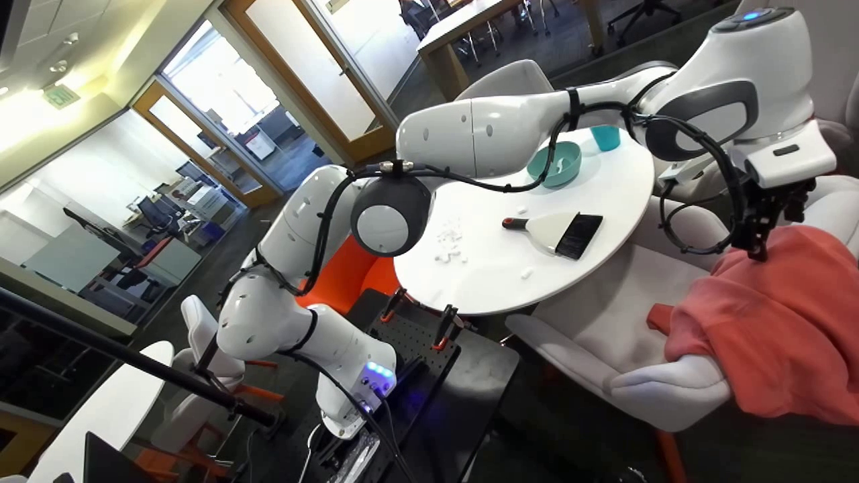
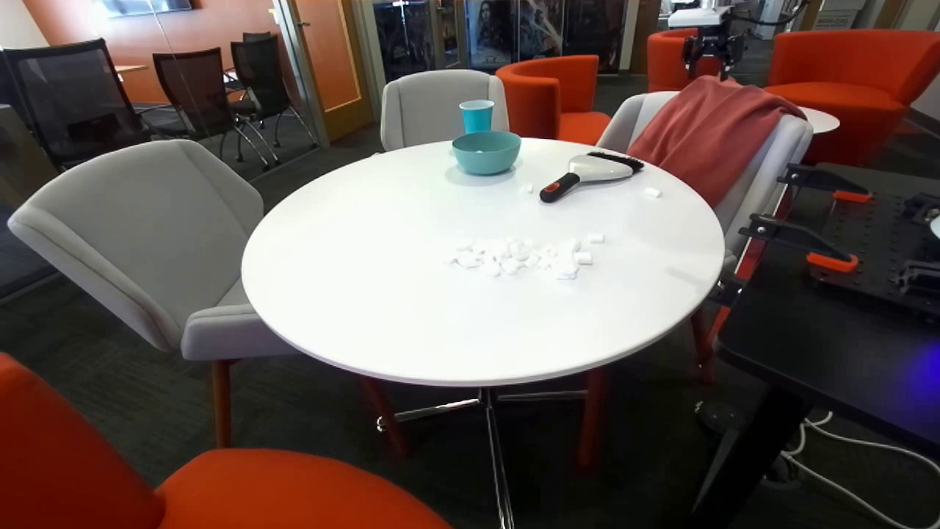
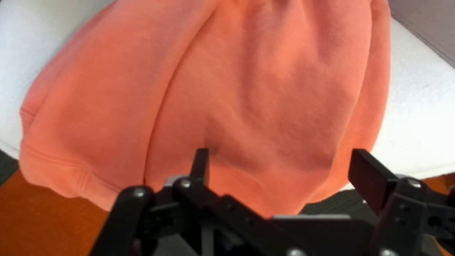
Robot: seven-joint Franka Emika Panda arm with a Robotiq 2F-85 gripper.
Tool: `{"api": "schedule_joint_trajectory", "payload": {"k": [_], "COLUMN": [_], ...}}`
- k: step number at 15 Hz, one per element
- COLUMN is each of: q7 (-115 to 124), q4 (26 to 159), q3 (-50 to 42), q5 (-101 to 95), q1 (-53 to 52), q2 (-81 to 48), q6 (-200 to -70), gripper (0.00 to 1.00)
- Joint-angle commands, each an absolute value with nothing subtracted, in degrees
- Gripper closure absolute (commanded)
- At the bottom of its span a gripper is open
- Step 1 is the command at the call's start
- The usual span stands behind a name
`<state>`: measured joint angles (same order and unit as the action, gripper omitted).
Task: Move the orange sweater from the gray armchair to the table
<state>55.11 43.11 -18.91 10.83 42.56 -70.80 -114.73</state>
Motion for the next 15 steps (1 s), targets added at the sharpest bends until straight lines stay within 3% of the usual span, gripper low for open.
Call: {"api": "schedule_joint_trajectory", "payload": {"k": [1, 7, 8, 10, 15], "q7": [57.99, 58.35, 58.14, 58.08, 58.07], "q4": [37.53, 34.07, 33.52, 32.23, 28.80], "q3": [-17.83, -17.66, -17.62, -17.57, -17.27], "q5": [8.34, 5.67, 5.26, 4.76, 3.59], "q1": [43.76, 44.27, 44.33, 44.49, 45.09], "q2": [-73.47, -75.89, -76.30, -77.29, -79.13], "q6": [-111.63, -109.76, -109.38, -108.90, -107.47], "gripper": [0.00, 0.01, 0.23, 0.31, 0.71]}}
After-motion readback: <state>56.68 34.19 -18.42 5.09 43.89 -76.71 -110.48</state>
